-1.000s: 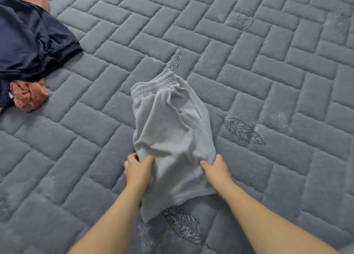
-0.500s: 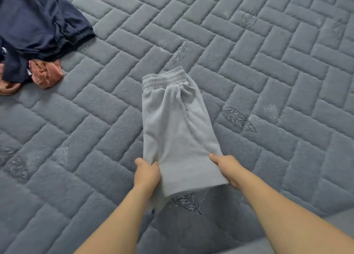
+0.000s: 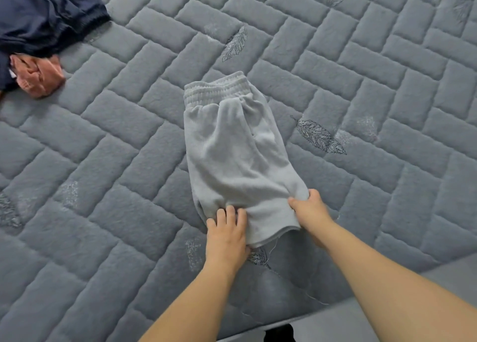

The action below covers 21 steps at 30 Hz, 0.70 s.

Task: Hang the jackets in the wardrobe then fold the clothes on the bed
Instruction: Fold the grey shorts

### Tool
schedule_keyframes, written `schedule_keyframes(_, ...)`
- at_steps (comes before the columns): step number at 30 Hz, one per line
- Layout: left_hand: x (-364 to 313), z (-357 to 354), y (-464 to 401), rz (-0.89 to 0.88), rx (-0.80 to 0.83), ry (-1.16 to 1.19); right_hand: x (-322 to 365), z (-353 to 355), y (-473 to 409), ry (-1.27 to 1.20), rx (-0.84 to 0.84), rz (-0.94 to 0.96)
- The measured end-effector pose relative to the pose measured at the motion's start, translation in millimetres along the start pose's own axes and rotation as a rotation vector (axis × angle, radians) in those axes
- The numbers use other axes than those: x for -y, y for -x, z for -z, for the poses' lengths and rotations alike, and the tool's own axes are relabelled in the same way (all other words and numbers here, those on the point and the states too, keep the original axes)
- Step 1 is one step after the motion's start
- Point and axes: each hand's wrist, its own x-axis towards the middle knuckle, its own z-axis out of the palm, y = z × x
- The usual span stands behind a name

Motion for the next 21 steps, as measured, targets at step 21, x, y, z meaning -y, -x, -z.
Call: schedule_keyframes(21,160.8,144.3,-124.6,0.56,-0.161,0.954,150.0,-23.8,-64.2,-0.114,0.235,0.044)
